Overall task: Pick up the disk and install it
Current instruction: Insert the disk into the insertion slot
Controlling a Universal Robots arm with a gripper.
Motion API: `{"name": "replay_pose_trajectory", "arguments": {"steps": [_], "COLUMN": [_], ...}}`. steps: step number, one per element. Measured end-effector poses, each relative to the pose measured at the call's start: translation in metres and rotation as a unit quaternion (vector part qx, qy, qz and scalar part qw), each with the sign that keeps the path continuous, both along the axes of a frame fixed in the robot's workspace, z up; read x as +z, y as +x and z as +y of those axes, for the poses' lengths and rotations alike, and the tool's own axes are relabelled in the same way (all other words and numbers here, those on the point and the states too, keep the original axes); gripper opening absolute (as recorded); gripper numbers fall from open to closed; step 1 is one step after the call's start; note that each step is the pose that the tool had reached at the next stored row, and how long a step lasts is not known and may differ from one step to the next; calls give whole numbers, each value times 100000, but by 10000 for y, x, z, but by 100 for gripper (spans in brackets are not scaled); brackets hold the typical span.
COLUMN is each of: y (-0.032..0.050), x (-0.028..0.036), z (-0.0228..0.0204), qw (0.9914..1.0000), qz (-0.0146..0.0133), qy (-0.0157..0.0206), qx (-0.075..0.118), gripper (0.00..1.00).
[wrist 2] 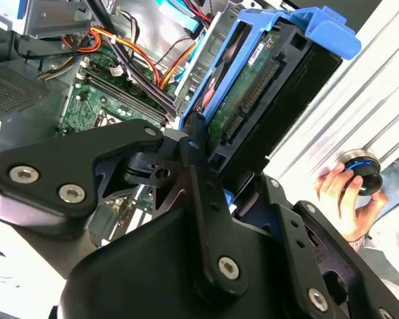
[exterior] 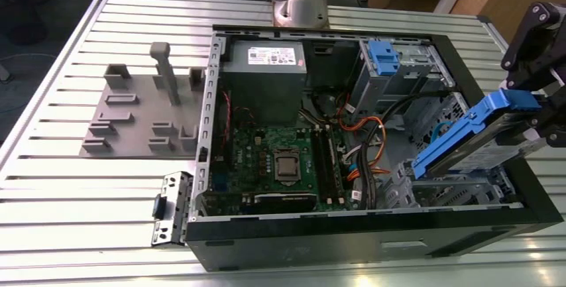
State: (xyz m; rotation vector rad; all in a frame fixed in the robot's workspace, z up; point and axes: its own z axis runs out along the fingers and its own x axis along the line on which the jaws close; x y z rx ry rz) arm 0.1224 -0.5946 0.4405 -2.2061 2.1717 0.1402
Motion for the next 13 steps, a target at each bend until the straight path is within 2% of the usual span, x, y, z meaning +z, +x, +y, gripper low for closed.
{"name": "replay_pose_trajectory", "arguments": {"steps": [8, 13], "y": [-7, -8], "x": [-69, -143], "z": [31, 39], "qw": [100000, 100000], "qz": [2, 1], "qy": [-2, 2], "qx": [3, 5], "gripper": [36, 36]}}
